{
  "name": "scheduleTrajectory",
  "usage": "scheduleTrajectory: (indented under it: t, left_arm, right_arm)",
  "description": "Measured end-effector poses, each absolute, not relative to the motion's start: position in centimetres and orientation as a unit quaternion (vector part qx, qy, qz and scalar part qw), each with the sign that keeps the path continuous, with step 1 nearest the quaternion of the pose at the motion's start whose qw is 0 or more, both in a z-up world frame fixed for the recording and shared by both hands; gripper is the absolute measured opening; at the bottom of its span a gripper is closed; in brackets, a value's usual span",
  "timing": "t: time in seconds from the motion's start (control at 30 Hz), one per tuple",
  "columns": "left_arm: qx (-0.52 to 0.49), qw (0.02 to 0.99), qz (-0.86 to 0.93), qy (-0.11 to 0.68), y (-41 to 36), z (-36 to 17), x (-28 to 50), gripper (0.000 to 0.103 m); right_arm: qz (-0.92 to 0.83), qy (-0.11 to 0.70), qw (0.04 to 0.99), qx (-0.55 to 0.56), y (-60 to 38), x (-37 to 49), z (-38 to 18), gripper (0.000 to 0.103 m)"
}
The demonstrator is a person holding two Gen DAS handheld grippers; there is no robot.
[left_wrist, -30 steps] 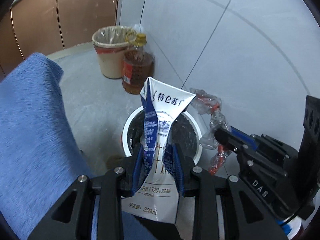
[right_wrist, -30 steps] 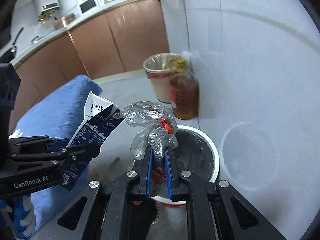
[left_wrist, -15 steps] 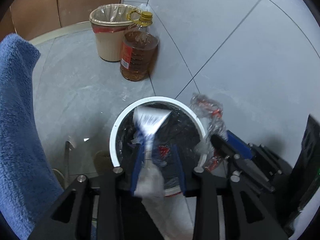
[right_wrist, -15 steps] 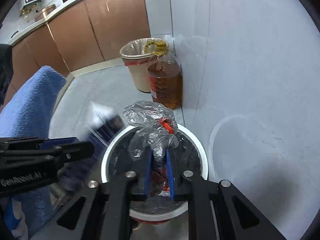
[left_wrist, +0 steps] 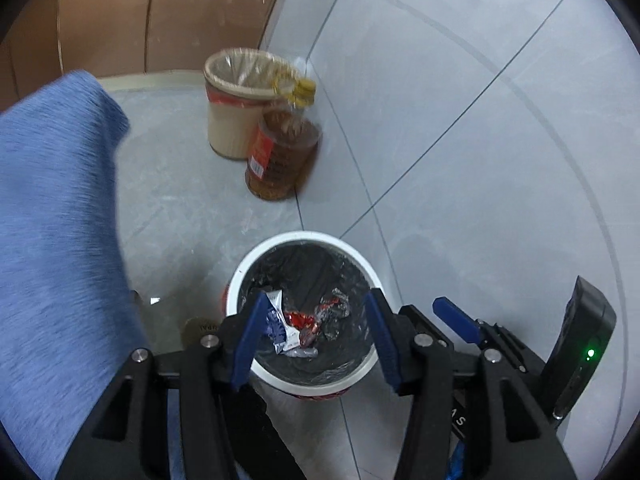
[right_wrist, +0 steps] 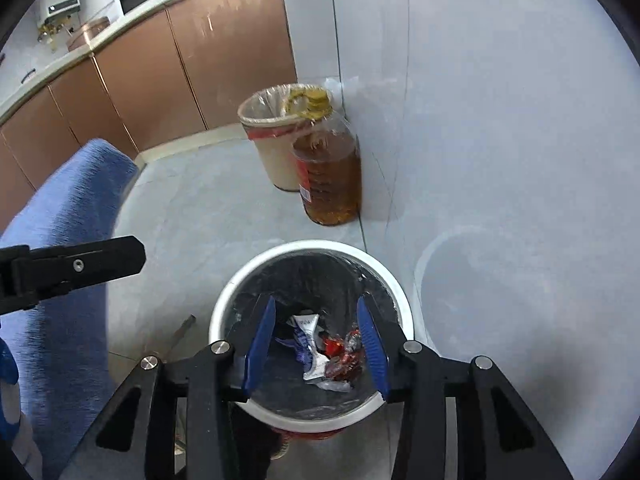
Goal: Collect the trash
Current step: 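Carry both items over the white bin and open both grippers to drop them, then move both grippers back over the remaining trash on the towel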
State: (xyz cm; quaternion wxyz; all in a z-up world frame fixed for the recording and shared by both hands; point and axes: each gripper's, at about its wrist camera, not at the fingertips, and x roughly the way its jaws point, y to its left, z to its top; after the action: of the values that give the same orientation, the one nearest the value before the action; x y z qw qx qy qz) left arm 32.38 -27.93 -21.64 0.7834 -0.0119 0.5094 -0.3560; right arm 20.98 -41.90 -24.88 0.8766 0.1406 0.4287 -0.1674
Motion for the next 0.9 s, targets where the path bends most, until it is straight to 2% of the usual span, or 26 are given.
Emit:
scheduleTrajectory:
  t: [0.2,0.33,0.5,0.67,0.9]
  left_arm:
    - [-0.031,0.812,-0.355,0.463,-23.3,-16.1,29.7,0.049]
    - [-0.048,0.832,-0.349,0.429,-19.3,-12.6,27.6,0.055]
    - [-0.057,0.857,-0.336,0.387,-13.7,-9.3,25.0,0.056]
    - [-0.073,0.880,-0.305,0.356,-7.0,-7.8,22.9,0.056]
    - [-0.101,0.905,-0.239,0.339,3.6,-8.2,20.1,0.056]
  right_arm:
    - [-0.151,0.389,0.900,0.131,-38.9,19.2,-19.7,0.045]
    - [-0.133,0.359,0.916,0.121,-36.7,18.0,-15.8,0.047]
    - [-0.092,0.322,0.937,0.102,-32.7,16.2,-10.7,0.047]
    - [-0.056,0.296,0.950,0.077,-28.5,14.7,-7.0,0.048]
    - [0.022,0.269,0.962,0.037,-21.7,12.4,-3.4,0.061]
